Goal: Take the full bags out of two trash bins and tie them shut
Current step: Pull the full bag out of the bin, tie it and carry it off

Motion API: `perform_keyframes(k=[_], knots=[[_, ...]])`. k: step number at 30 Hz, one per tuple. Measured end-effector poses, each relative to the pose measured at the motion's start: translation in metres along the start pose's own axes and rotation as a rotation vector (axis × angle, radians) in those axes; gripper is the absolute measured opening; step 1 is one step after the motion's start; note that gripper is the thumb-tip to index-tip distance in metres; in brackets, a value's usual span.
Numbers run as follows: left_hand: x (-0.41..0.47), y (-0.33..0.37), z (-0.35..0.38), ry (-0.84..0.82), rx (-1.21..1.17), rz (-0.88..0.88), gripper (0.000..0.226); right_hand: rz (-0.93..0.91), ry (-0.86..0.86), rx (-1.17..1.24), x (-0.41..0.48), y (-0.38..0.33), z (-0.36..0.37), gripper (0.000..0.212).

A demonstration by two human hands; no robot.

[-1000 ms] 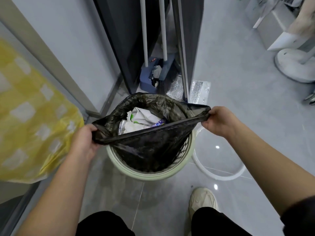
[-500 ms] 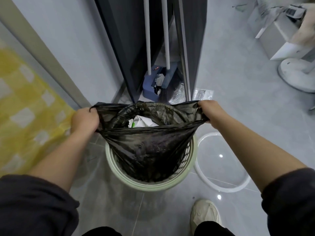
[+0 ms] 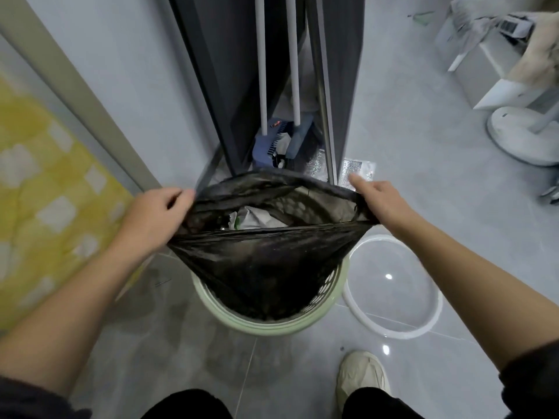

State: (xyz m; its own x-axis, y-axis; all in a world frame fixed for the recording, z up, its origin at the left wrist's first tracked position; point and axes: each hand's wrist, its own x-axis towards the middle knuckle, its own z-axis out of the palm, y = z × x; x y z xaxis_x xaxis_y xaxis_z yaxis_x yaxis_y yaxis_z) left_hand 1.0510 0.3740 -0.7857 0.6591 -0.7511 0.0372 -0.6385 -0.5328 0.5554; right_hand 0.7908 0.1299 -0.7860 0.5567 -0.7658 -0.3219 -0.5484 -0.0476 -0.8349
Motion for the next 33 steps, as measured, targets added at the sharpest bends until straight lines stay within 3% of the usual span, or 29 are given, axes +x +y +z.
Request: perform_keyframes(k=[3,5,7,9,11,13,16,19,21,23,25,27,30,33], knots=[[-0.010,0.005,-0.020,-0.404,0.199,0.178,0.064,-0.133,-0.271,-0.419,-0.014,0.003,-0.013,0.052],[-0.011,0.001,-0.026,-0.563,0.397,0.218,0.064,-0.136,-0.405,-0.649,-0.019,0.001,-0.020,0.051],[-0.011,-0.008,-0.026,-0.536,0.579,0.288,0.052,-0.192,-0.408,-0.990,-0.023,0.004,-0.022,0.054],[-0.009,-0.010,-0.027,-0.427,0.584,0.350,0.027,-0.304,-0.261,-1.199,-0.026,0.007,-0.021,0.045],[-0.011,-0.006,-0.027,-0.390,0.409,0.362,0.022,-0.397,-0.153,-1.010,-0.028,0.010,-0.019,0.032],[-0.015,0.006,-0.020,-0.386,0.160,0.365,0.025,-0.430,-0.141,-0.642,-0.032,0.009,-0.018,0.025],[-0.016,0.021,-0.001,-0.359,-0.016,0.220,0.008,-0.413,-0.106,-0.261,-0.040,0.005,-0.002,0.029],[-0.010,0.032,0.013,-0.393,-0.139,0.095,0.031,-0.349,0.005,0.095,-0.037,0.000,0.024,0.048],[-0.007,0.039,0.021,-0.439,-0.184,0.082,0.031,-0.249,0.008,0.306,-0.034,-0.006,0.038,0.038],[-0.004,0.045,0.030,-0.440,-0.139,0.119,0.019,-0.188,-0.046,0.331,-0.033,-0.012,0.047,0.020],[-0.003,0.052,0.034,-0.434,-0.112,0.144,0.018,-0.253,-0.132,0.224,-0.033,-0.013,0.056,0.027],[0.002,0.057,0.034,-0.441,-0.114,0.161,0.016,-0.280,-0.242,0.153,-0.031,-0.015,0.069,0.021],[0.015,0.066,0.027,-0.426,-0.089,0.237,0.008,-0.278,-0.467,0.066,-0.026,-0.018,0.085,0.057],[0.030,0.081,0.013,-0.477,-0.108,0.229,0.010,-0.206,-0.693,0.110,-0.027,-0.022,0.101,0.058]])
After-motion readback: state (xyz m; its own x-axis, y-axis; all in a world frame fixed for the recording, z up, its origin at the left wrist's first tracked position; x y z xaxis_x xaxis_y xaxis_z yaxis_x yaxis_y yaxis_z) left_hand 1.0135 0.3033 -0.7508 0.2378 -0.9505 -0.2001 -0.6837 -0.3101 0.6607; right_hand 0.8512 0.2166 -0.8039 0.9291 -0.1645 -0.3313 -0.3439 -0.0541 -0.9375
